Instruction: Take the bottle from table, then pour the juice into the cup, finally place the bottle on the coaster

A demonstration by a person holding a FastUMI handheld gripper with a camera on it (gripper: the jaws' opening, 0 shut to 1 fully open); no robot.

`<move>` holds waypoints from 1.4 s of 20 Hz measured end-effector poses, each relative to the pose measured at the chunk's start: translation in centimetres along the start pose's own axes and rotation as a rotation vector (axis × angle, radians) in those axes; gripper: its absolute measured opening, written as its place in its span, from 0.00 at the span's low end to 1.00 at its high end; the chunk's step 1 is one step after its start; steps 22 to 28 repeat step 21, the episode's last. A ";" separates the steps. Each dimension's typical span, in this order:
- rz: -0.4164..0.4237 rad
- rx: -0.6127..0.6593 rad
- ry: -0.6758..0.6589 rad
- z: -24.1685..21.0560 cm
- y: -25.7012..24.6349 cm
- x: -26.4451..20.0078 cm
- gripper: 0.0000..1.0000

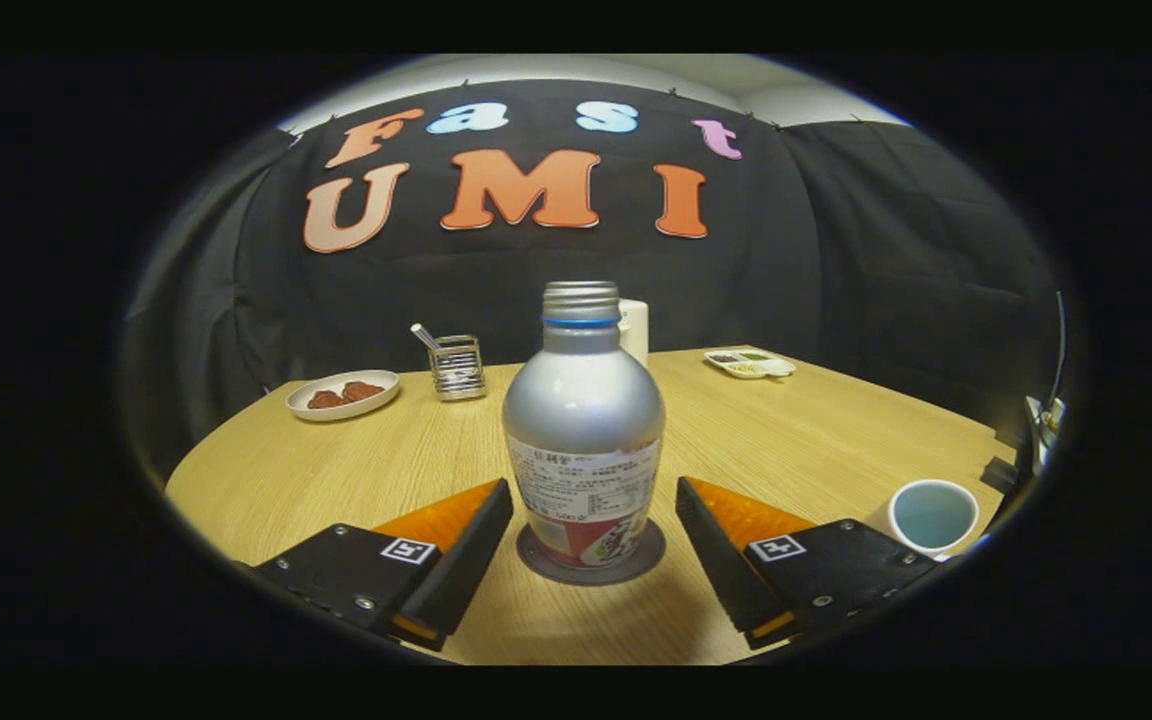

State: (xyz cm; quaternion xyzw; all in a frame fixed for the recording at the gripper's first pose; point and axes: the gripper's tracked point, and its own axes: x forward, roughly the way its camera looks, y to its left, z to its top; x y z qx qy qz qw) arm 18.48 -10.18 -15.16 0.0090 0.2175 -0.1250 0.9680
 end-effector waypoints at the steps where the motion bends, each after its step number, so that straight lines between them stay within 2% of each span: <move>1: -0.003 -0.010 -0.008 0.0 -0.4 -0.6 0.98; 7: 0.047 0.011 -0.116 3.5 -0.6 -6.0 0.98; 11: 0.119 0.072 -0.171 5.5 0.2 -9.8 0.98; 14: 0.139 0.025 -0.212 6.8 0.8 -13.0 0.97; 17: 0.208 0.007 -0.251 7.6 4.2 -17.2 0.97; 21: 0.261 -0.077 -0.300 8.9 8.3 -22.2 0.97; 28: 0.261 -0.077 -0.300 8.9 8.3 -22.2 0.97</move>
